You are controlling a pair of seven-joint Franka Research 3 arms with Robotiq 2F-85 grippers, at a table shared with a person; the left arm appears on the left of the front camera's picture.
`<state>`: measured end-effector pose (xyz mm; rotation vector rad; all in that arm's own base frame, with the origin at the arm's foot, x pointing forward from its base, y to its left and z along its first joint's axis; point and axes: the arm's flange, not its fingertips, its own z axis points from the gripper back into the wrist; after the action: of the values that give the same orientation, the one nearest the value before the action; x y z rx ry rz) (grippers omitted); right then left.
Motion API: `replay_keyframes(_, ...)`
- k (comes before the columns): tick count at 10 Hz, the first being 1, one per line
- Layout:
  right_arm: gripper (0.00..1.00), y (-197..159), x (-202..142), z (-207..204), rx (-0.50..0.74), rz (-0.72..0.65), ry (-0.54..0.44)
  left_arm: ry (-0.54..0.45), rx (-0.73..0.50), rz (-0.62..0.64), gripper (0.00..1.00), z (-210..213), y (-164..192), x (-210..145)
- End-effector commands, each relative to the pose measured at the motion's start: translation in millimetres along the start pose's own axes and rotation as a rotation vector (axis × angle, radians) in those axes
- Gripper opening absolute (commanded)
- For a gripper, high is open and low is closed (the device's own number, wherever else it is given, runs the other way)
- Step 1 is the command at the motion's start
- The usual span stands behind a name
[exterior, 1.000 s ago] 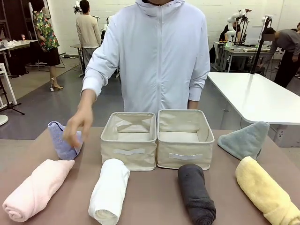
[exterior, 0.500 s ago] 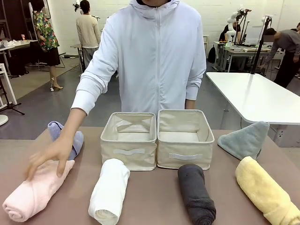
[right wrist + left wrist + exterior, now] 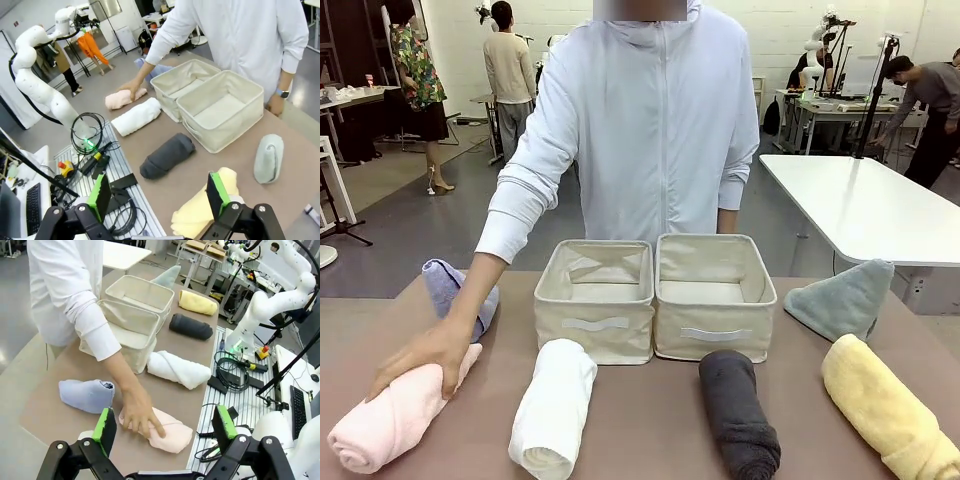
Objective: Sort the towels based on their folding style.
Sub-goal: Pick up one triangle-folded towel and place it in the left Fabric basket.
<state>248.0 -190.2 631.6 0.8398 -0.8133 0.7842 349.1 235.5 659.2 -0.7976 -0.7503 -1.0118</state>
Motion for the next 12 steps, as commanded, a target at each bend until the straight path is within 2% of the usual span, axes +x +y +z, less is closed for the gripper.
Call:
replay_keyframes(1,1.00,-2,4,-2,0.008,0.017,-0.006,0.011,0.017,0.010,1.00,-6,-5,-2)
replay_keyframes(8,1.00,-2,4,-2,0.008,0.017,-0.006,0.002,-0.001,0.002,1.00,-1,0,0)
replay_keyframes(9,1.00,-2,4,-2,0.008,0.017,-0.006,0.286,0.117,0.068,1.00,-27,-10,20)
replay_keyframes(10,1.00,-2,4,-2,0.008,0.017,-0.006,0.493,0.212,0.111,1.00,-54,-13,40)
replay_keyframes(11,1.00,-2,4,-2,0.008,0.017,-0.006,0.728,0.247,0.155,1.00,-82,-11,57)
replay_keyframes(12,1.00,-2,4,-2,0.008,0.017,-0.006,0.874,0.281,0.173,1.00,-110,-9,73)
